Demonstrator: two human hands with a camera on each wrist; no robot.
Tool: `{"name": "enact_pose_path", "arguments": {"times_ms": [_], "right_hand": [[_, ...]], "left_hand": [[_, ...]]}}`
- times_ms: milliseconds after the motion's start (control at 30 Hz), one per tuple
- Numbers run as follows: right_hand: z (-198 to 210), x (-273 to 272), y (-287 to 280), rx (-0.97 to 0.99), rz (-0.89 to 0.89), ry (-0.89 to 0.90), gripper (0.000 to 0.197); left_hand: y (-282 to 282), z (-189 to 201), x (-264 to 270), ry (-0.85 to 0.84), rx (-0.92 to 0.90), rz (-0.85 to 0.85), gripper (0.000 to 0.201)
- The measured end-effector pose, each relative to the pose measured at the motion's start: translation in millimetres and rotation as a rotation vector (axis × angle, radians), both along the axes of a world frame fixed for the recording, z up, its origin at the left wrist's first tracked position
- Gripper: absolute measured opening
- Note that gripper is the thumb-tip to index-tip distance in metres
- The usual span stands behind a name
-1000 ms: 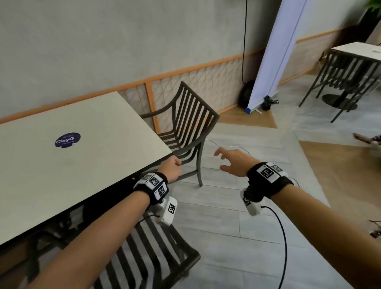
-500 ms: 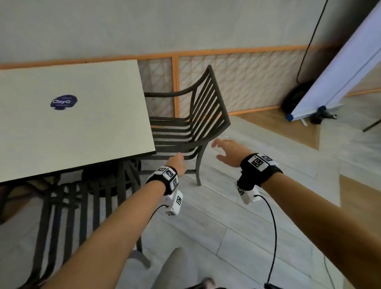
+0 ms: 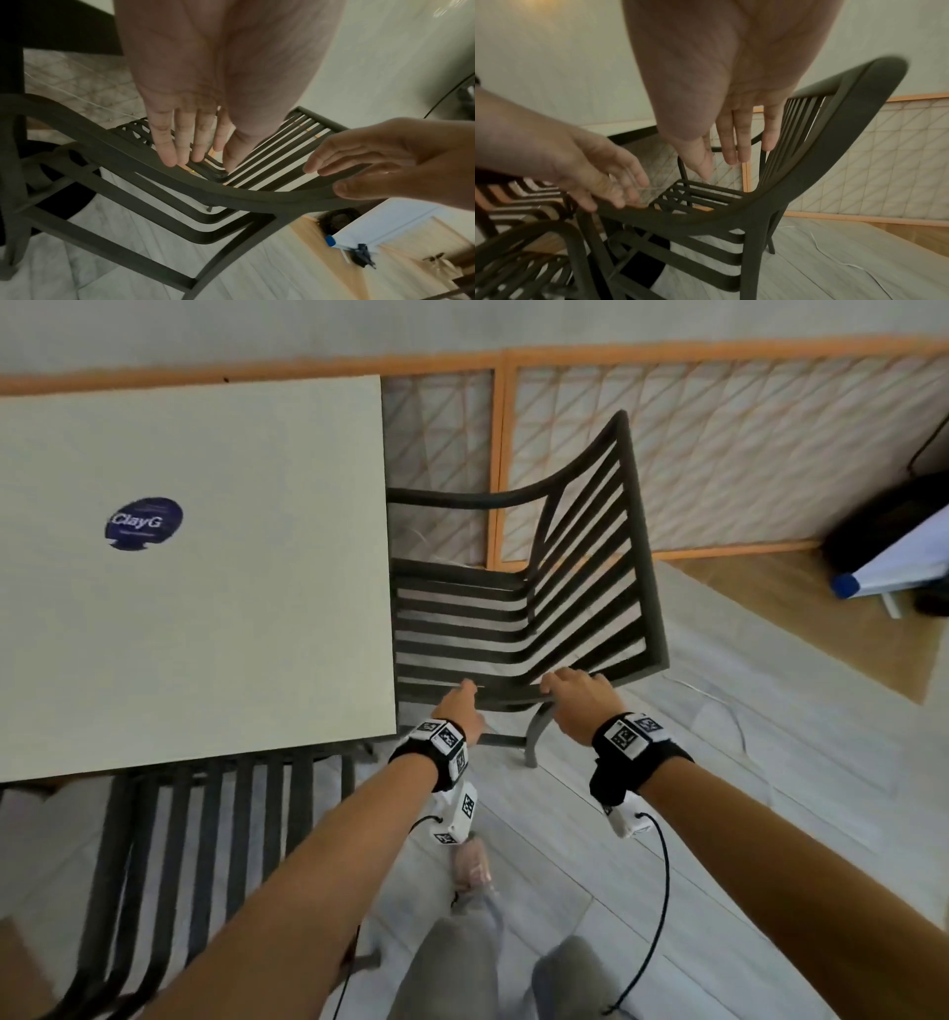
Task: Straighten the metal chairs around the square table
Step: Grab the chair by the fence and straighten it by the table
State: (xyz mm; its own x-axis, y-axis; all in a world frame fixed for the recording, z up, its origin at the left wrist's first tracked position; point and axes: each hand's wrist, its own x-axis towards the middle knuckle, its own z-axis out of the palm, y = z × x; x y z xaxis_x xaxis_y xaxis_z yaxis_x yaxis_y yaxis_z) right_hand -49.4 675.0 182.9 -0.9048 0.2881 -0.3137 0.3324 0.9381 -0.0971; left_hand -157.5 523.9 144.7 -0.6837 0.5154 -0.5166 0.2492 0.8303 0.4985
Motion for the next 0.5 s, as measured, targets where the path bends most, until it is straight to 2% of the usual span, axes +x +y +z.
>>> {"name": "enact_pose_path", "arguments": {"times_ms": [133, 233, 367, 500], "right_hand": [[-42.4, -21.7, 0.6, 0.007, 0.078, -0.019, 0.043], [-75.4, -36.0, -3.5, 0.048, 0.111, -0.042, 0.047], [-102.9, -47.5, 6.6, 0.095, 0.132, -0.109, 0.047], [-115.3, -51.9, 27.0, 0.113, 0.255, -0.143, 0.055]], "left_hand": [[14.2, -34.0, -21.1, 0.051, -0.033, 0.028, 0.051], [23.1, -58.1, -29.9, 0.118, -0.146, -0.076, 0.057], [25.5, -87.4, -49.0, 0.101, -0.23, -0.163, 0.051], [26.6, -104.3, -62.2, 0.088, -0.262, -0.144, 0.043]]}}
